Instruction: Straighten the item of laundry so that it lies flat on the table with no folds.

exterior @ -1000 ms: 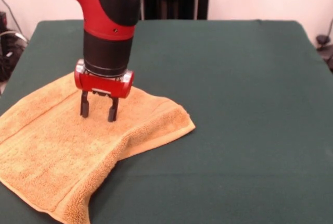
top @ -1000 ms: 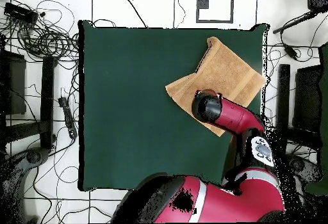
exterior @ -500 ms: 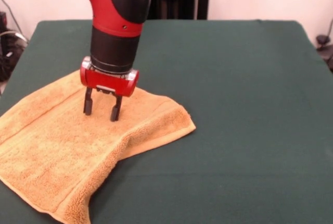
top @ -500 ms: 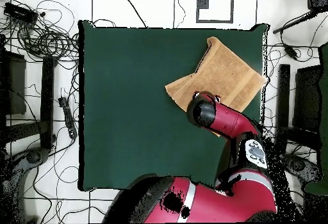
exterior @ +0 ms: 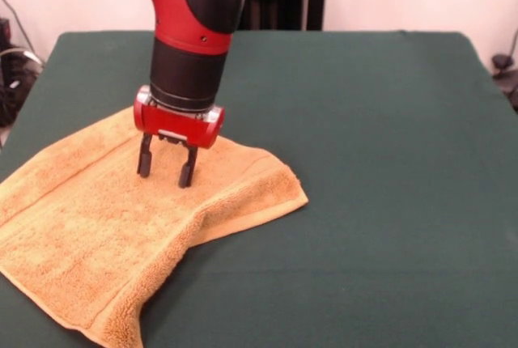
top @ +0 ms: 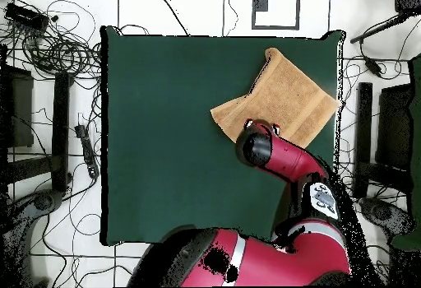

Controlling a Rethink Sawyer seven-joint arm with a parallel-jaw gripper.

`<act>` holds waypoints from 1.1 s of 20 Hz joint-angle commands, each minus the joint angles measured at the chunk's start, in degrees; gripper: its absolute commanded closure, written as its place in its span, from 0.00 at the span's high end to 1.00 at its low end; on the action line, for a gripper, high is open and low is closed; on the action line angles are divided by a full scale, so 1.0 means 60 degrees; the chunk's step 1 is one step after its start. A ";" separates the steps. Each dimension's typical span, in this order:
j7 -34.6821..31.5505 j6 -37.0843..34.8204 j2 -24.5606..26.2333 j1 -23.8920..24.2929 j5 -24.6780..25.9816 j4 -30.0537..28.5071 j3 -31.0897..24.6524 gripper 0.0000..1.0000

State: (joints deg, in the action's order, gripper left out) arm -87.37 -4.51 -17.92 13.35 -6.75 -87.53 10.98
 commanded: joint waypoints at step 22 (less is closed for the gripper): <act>-0.2035 -0.0340 0.0323 -0.1163 -0.0365 -0.3189 -0.0766 1.00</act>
State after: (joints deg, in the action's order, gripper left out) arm -87.37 -3.50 -19.96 10.17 -10.99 -94.07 10.97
